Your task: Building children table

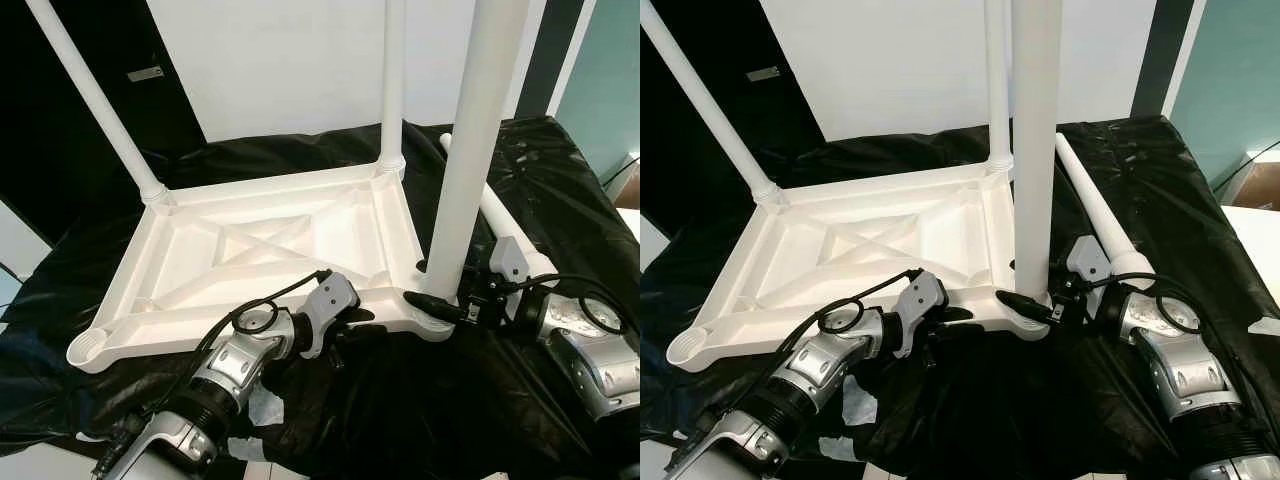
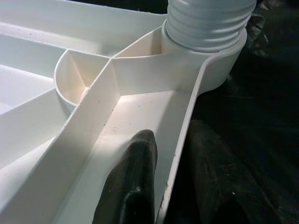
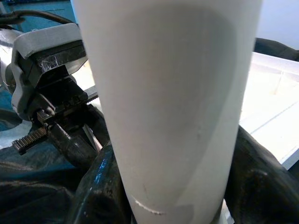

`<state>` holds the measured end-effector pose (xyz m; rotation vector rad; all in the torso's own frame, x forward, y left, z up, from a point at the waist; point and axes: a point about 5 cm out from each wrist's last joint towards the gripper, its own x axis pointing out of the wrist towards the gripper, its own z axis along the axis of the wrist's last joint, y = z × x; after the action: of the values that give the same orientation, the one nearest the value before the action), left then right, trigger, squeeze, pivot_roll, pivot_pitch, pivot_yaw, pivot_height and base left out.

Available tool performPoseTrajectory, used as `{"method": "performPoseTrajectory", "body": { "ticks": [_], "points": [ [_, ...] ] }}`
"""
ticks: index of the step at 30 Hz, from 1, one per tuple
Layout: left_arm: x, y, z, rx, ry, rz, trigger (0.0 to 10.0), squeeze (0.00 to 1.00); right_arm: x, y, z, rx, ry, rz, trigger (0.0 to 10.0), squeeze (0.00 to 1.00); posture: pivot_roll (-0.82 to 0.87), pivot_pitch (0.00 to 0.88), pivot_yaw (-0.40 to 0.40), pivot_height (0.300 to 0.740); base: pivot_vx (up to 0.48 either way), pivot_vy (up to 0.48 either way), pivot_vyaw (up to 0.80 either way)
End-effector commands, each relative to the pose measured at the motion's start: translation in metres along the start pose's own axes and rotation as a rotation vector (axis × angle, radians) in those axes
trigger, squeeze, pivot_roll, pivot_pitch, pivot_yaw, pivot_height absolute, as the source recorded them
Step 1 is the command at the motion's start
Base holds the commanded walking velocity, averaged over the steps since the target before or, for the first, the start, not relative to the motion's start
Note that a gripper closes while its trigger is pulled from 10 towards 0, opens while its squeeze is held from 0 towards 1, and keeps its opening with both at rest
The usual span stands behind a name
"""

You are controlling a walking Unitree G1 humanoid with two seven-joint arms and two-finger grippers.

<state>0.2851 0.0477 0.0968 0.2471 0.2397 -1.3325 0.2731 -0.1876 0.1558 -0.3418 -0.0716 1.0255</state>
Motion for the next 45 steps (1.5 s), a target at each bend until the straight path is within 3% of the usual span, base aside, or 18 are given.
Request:
{"method": "performPoseTrajectory", "body": {
  "ticks": [1, 5, 7, 9, 10, 13, 20, 21, 22, 23, 24, 30, 31, 38, 39, 41, 42, 45],
  "points": [
    [0.001, -0.014, -0.02, -0.037, 0.086, -0.126, 10.0, 0.0, -0.004, 0.005, -0.006, 0.031, 0.03, 0.015, 0.0, 0.0, -0.09, 0.0, 0.119, 0.74, 0.0, 0.0, 0.0],
    [0.002, -0.014, -0.02, -0.036, 0.084, -0.128, 10.0, 0.0, -0.002, 0.011, -0.008, 0.053, 0.009, -0.009, 0.0, 0.0, -0.1, 0.0, 0.12, 0.74, 0.0, 0.0, 0.0],
    [0.002, -0.015, -0.02, -0.035, 0.083, -0.13, 10.0, 0.0, 0.002, 0.015, -0.008, 0.07, -0.03, -0.087, 0.0, 0.0, -0.1, 0.0, 0.119, 0.74, 0.0, 0.0, 0.0],
    [0.003, -0.015, -0.019, -0.035, 0.083, -0.133, 10.0, 0.0, 0.007, 0.019, -0.009, 0.059, -0.115, -0.526, 0.0, 0.0, -0.1, 0.0, 0.122, 0.74, 0.0, 0.0, 0.0],
    [0.003, -0.015, -0.019, -0.034, 0.083, -0.133, 10.0, 0.0, 0.007, 0.027, -0.012, 0.064, -0.116, -0.669, 0.0, 0.0, -0.09, 0.0, 0.123, 0.74, 0.0, 0.0, 0.0],
    [0.002, -0.014, -0.019, -0.032, 0.084, -0.132, 10.0, 0.0, 0.007, 0.039, -0.014, 0.072, -0.105, -0.76, 0.0, 0.0, -0.09, 0.0, 0.123, 0.74, 0.0, 0.0, 0.0],
    [0.001, -0.014, -0.02, -0.033, 0.088, -0.135, 10.0, 0.0, 0.006, 0.036, -0.014, 0.075, -0.095, -0.779, 0.0, 0.0, -0.1, 0.0, 0.132, 0.74, 0.0, 0.0, 0.0],
    [0.0, -0.014, -0.02, -0.033, 0.091, -0.137, 10.0, 0.0, 0.007, 0.037, -0.015, 0.079, -0.084, -0.729, 6.0, 0.0, -0.1, 0.0, 0.132, 0.74, 0.0, 0.0, 0.0],
    [0.0, -0.014, -0.02, -0.033, 0.091, -0.137, 10.0, 0.0, 0.007, 0.037, -0.015, 0.079, -0.084, -0.729, 6.0, 0.0, -0.1, 0.0, 0.132, 0.74, 0.0, 0.0, 0.0],
    [0.0, -0.014, -0.02, -0.033, 0.092, -0.137, 10.0, 0.0, 0.009, 0.038, -0.016, 0.084, -0.078, -0.682, 10.0, 0.0, -0.1, 0.0, 0.132, 0.74, 0.0, 0.0, 0.0],
    [0.0, -0.014, -0.02, -0.034, 0.091, -0.137, 10.0, 0.0, 0.01, 0.038, -0.015, 0.1, -0.089, -0.636, 10.0, 1.0, -0.1, 0.0, 0.129, 0.74, 0.0, 0.0, 0.0],
    [0.001, -0.014, -0.02, -0.035, 0.09, -0.135, 10.0, 0.0, 0.013, 0.036, -0.011, 0.103, -0.116, -0.545, 10.0, 1.0, -0.1, 0.0, 0.126, 0.74, 0.0, 0.0, 0.0],
    [0.001, -0.014, -0.02, -0.035, 0.09, -0.135, 10.0, 0.0, 0.014, 0.034, -0.008, 0.099, -0.124, -0.482, 10.0, 0.0, -0.1, 0.0, 0.126, 0.74, 0.0, 0.0, 0.0],
    [0.003, -0.014, -0.021, -0.035, 0.094, -0.131, 10.0, 0.0, 0.011, 0.026, 0.002, 0.031, -0.117, -0.267, 10.0, 0.0, -0.09, 0.0, 0.118, 0.74, 0.0, 0.0, 0.0],
    [0.003, -0.014, -0.021, -0.035, 0.094, -0.132, 10.0, 0.0, 0.009, 0.022, 0.003, 0.009, -0.099, -0.22, 9.0, 0.0, -0.09, 0.0, 0.118, 0.74, 0.0, 0.0, 0.0],
    [0.003, -0.014, -0.021, -0.035, 0.095, -0.132, 10.0, 0.0, 0.008, 0.019, 0.004, -0.003, -0.087, -0.191, 9.0, 0.0, -0.09, 0.0, 0.118, 0.74, 0.0, 0.0, 0.0],
    [0.003, -0.014, -0.021, -0.035, 0.095, -0.132, 10.0, 0.0, 0.006, 0.017, 0.003, -0.003, -0.073, -0.15, 0.0, 0.0, -0.09, 0.0, 0.118, 0.74, 0.0, 0.0, 0.0],
    [0.002, -0.014, -0.021, -0.035, 0.096, -0.131, 10.0, 0.0, 0.002, 0.018, 0.0, 0.02, -0.035, -0.066, 0.0, 0.0, -0.09, 0.0, 0.118, 0.74, 0.0, 0.0, 0.0]
  ]
}}
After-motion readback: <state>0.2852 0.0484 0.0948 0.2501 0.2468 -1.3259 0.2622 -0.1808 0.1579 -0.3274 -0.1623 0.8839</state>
